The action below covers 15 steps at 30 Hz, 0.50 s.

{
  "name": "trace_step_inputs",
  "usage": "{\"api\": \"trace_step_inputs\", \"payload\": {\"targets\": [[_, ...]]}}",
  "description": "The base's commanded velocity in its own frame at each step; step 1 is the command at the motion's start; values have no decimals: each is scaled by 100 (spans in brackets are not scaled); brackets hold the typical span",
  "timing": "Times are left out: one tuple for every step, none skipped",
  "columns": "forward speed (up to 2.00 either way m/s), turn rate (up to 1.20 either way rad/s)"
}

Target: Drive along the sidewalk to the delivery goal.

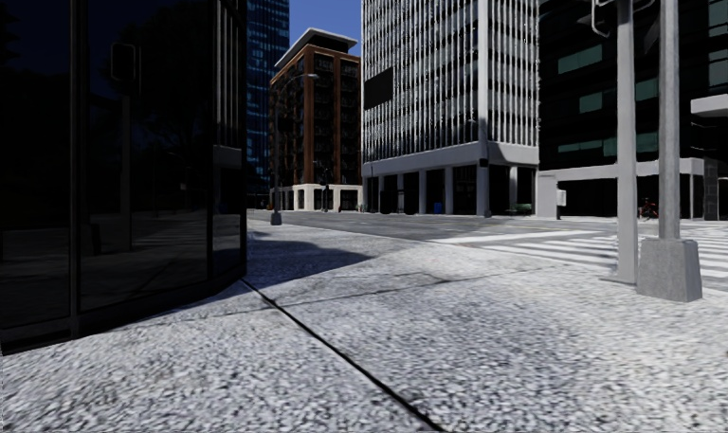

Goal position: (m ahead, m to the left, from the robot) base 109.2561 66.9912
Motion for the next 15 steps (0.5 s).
{"api": "trace_step_inputs", "payload": {"targets": [[200,0],[200,0],[200,0],[200,0],[200,0],[200,0],[200,0],[200,0],[200,0],[200,0],[200,0],[200,0],[200,0],[200,0],[200,0]]}}
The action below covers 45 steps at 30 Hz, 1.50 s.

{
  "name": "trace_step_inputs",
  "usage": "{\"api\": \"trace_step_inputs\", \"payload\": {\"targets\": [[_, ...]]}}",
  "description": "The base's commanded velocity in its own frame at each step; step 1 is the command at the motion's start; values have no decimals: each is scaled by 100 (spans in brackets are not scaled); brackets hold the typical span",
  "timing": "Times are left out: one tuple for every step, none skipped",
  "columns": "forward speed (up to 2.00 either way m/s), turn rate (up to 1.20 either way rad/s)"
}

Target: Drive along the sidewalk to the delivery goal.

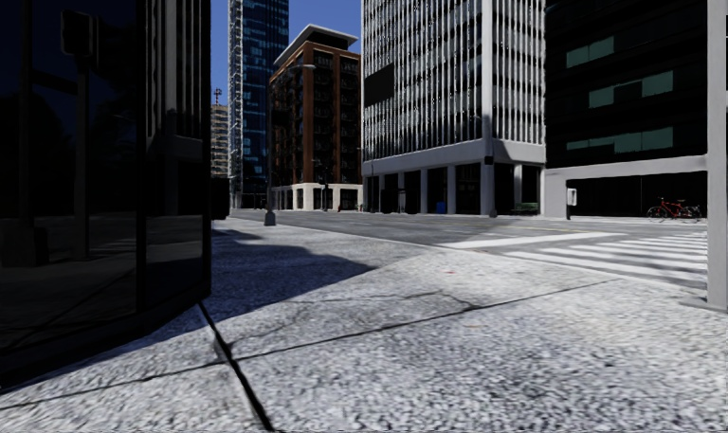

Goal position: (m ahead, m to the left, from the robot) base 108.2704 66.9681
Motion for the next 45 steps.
{"api": "trace_step_inputs", "payload": {"targets": [[200,0],[200,0],[200,0],[200,0],[200,0],[200,0],[200,0],[200,0],[200,0],[200,0],[200,0],[200,0],[200,0],[200,0],[200,0],[200,10],[200,17],[200,20],[200,22],[200,22],[200,22],[200,22],[200,22],[200,22],[200,22],[200,22],[200,22],[200,22],[200,22],[200,22],[200,22],[200,22],[200,22],[200,22],[200,22],[200,22],[200,22],[200,22],[200,24],[200,27],[200,29],[200,29],[200,30],[200,30],[200,30]]}}
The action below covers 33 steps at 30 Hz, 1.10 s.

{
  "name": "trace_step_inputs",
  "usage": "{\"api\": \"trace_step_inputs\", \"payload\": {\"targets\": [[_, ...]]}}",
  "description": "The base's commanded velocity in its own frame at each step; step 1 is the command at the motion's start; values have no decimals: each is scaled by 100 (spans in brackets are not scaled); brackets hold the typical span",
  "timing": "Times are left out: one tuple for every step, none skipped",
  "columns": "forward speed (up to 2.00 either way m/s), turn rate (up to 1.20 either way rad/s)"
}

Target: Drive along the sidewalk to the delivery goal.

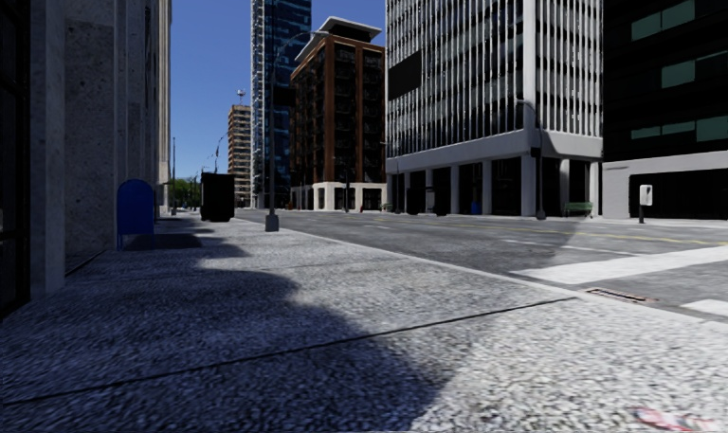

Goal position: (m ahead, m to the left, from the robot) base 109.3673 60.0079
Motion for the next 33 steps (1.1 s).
{"api": "trace_step_inputs", "payload": {"targets": [[200,31],[200,31],[200,31],[200,31],[200,31],[200,31],[200,31],[200,31],[200,33],[200,37],[200,38],[200,38],[200,38],[200,38],[200,38],[200,38],[200,38],[200,38],[200,38],[200,38],[200,38],[200,38],[200,38],[200,38],[200,38],[200,38],[200,38],[200,38],[200,38],[200,38],[200,38],[200,38],[200,38]]}}
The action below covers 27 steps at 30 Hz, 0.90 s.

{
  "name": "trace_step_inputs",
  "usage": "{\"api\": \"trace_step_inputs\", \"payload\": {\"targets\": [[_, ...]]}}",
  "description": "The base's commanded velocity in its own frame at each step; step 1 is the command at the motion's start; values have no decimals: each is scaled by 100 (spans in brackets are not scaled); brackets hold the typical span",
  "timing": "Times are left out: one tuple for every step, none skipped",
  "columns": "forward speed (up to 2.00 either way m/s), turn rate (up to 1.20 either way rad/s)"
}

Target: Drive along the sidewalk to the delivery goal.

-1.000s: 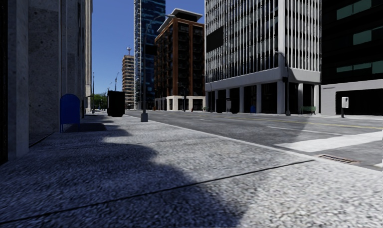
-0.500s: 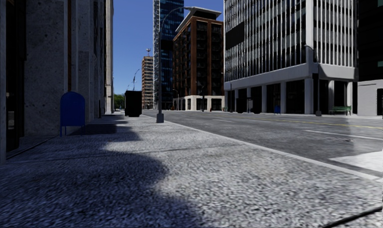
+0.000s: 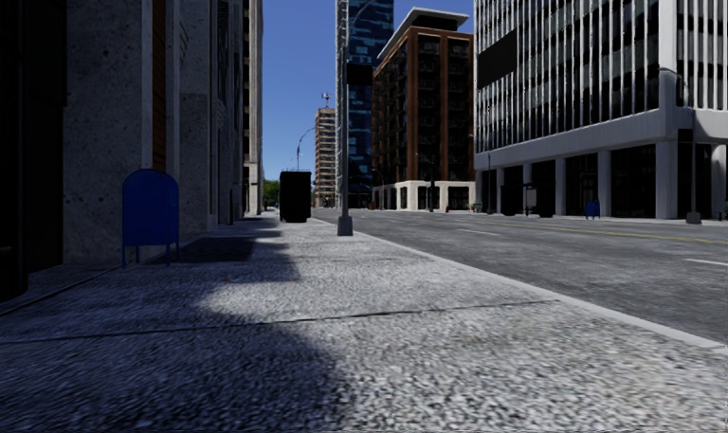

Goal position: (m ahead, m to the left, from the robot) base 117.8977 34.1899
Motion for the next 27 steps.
{"api": "trace_step_inputs", "payload": {"targets": [[200,38],[200,38],[200,38],[200,38],[200,38],[200,38],[200,38],[200,38],[200,38],[200,38],[200,38],[200,38],[200,38],[200,38],[200,38],[200,38],[200,38],[200,38],[200,38],[200,38],[200,38],[200,38],[200,28],[200,28],[200,0],[200,0],[200,0]]}}
